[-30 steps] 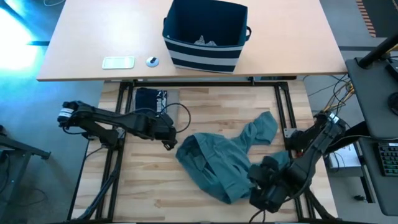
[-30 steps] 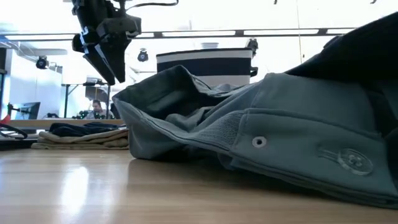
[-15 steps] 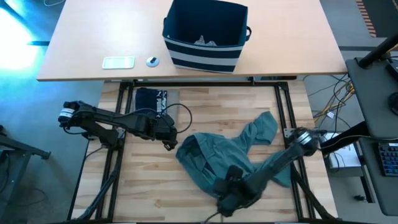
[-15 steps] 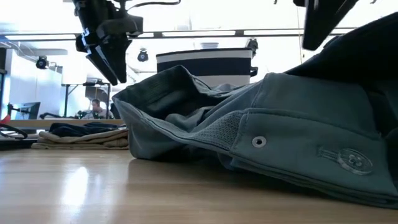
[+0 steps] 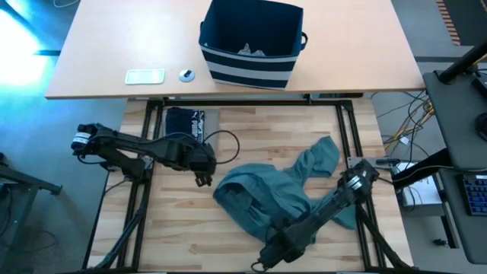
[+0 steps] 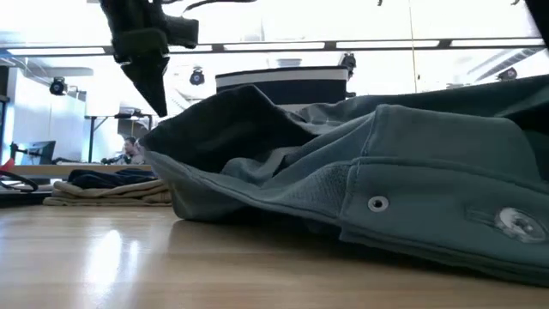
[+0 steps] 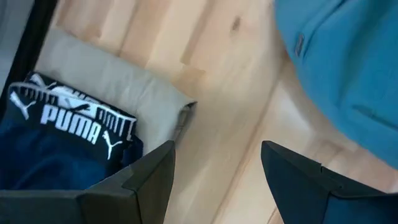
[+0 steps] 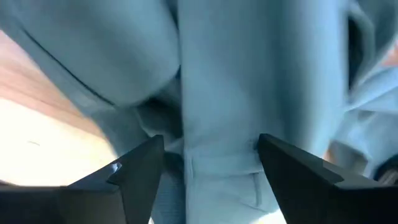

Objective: Fold Laundry from Bin
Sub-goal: Fold the gray pants

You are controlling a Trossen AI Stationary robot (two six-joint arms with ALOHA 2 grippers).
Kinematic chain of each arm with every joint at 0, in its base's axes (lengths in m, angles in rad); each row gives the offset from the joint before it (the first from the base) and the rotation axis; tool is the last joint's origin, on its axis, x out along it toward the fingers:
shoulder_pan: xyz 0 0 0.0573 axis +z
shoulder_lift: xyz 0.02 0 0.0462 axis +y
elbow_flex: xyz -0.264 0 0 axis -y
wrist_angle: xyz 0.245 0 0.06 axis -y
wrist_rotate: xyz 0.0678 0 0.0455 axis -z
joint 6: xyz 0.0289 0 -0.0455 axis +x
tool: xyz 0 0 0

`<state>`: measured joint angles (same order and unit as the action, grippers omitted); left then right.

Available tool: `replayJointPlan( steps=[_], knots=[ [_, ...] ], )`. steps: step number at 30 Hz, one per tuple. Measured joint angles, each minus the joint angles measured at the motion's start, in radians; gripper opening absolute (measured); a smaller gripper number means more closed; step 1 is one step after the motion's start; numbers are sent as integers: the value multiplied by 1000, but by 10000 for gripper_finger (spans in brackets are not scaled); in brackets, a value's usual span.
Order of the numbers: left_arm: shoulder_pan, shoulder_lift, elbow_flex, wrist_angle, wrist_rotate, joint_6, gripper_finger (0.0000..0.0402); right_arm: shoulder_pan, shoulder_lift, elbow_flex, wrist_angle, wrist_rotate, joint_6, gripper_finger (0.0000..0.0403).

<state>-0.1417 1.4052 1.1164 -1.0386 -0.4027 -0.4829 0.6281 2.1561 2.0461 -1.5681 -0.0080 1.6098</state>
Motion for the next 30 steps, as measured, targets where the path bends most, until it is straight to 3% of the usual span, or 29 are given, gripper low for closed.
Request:
replayJointPlan(
  steps=[7, 15, 19, 24, 27, 30],
  knots=[
    [-86, -1, -45, 11, 137, 187, 218, 8, -263, -212, -5, 96, 211, 207],
    [-310, -12, -239, 123, 124, 202, 208, 48, -558, -541, 10, 96, 257, 114],
    [-405, -12, -336, 306, 66, 92, 208, 53, -631, -600, 63, 126, 257, 77],
    [-445, -17, -418, 529, 26, -151, 208, 55, -633, -599, 87, 167, 225, 73],
    [-461, -16, -453, 543, -90, -165, 208, 55, -615, -597, 93, 167, 202, 87],
    [-465, -14, -474, 557, -222, -32, 208, 54, -597, -597, 104, 157, 181, 104]
  ],
)
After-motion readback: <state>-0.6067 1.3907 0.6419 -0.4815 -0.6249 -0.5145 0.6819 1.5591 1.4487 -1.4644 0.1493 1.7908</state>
